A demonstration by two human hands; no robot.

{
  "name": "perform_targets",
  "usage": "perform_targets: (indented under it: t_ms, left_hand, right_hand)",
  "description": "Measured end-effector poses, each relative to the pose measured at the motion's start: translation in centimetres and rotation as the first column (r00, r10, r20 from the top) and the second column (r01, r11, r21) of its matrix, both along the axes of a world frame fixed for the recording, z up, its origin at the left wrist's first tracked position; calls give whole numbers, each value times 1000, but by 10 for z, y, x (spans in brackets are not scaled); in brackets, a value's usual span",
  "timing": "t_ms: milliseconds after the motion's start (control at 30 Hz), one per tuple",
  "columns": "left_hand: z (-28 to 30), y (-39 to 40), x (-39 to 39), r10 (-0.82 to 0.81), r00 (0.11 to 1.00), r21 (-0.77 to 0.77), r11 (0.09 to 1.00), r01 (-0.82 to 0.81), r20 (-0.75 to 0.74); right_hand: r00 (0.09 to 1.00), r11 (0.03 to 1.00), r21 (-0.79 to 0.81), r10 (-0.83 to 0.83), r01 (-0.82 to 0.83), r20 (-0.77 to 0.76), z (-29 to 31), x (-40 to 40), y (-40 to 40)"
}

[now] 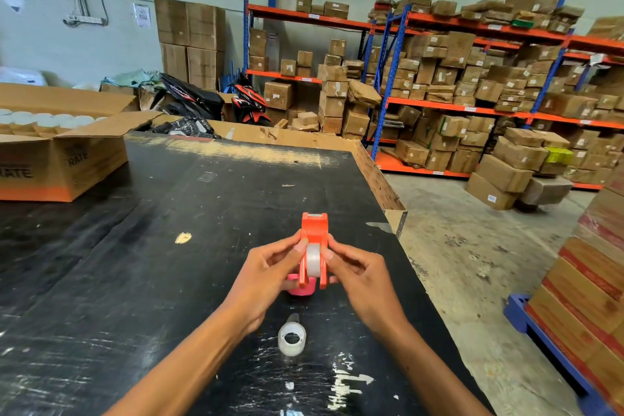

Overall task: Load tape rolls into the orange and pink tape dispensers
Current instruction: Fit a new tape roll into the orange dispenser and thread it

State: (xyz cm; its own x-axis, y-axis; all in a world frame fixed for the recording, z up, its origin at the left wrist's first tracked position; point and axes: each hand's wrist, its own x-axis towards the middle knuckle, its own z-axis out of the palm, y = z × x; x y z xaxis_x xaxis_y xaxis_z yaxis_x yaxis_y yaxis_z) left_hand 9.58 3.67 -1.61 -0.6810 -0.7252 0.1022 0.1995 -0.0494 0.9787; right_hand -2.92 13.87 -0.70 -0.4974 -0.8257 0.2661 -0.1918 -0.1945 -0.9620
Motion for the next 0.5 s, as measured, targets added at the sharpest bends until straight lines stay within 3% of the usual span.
perform_targets:
  t_ms: [200, 300, 500]
  left_hand:
    - [5, -2, -1, 64, 998, -78, 995, -65, -12]
    - [3, -2, 0, 82, 997, -105, 991, -83, -17]
    - [0, -4, 1, 110, 994, -96, 989, -110, -1]
  right_hand:
    - [948, 980, -70, -199, 188, -249, 19, -4, -1]
    - [912, 991, -12, -128, 134, -390, 28, -6, -3]
    - [870, 986, 159, 38, 47, -491, 30, -10, -8]
